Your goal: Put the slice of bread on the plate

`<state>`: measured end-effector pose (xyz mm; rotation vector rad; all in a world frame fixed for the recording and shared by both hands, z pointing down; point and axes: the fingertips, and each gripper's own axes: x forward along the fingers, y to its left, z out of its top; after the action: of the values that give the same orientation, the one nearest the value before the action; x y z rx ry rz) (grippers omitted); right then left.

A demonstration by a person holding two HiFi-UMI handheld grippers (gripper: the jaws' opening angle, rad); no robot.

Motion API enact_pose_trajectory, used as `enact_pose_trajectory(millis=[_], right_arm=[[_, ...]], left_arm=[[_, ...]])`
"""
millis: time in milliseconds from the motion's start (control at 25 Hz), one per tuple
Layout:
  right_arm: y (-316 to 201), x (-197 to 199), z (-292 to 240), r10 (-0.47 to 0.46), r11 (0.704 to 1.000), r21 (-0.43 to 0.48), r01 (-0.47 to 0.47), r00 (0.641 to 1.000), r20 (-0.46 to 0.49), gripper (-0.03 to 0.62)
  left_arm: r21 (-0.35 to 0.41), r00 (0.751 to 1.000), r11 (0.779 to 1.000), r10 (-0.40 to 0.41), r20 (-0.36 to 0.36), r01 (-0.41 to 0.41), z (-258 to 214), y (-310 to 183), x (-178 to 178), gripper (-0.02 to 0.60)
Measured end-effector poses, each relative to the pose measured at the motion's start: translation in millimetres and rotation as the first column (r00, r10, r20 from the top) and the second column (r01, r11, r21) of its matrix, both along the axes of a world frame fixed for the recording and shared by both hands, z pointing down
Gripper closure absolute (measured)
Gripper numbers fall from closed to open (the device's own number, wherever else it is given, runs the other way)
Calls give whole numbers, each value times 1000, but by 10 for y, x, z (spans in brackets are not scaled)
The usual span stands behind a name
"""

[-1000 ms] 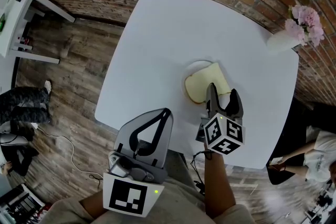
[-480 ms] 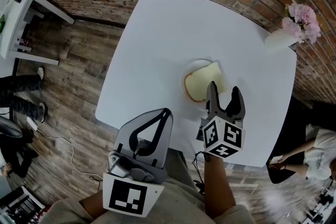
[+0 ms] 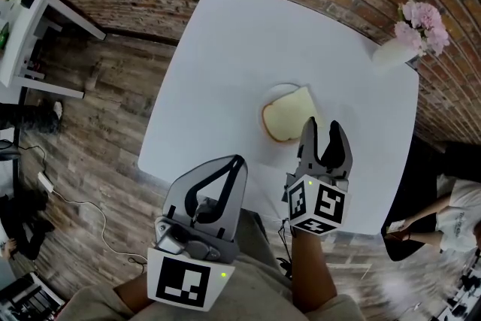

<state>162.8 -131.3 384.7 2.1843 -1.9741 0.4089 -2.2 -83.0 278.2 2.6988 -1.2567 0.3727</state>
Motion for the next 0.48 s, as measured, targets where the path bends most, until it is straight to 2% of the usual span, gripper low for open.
enact_pose_trajectory(millis=[120, 240, 480], right_arm=[[68, -45, -190, 0, 999, 40, 2, 999, -44, 464], [152, -100, -379, 0, 997, 74, 7, 996, -89, 513], [366, -221, -743, -5, 992, 123, 19, 993, -116, 574]], left_arm=[[8, 1000, 1000, 6, -8, -6, -43, 55, -8, 572], [18, 1000, 1000, 16, -14, -16, -84, 130, -5, 572], [33, 999, 999, 35, -32, -34, -177, 297, -21, 572]])
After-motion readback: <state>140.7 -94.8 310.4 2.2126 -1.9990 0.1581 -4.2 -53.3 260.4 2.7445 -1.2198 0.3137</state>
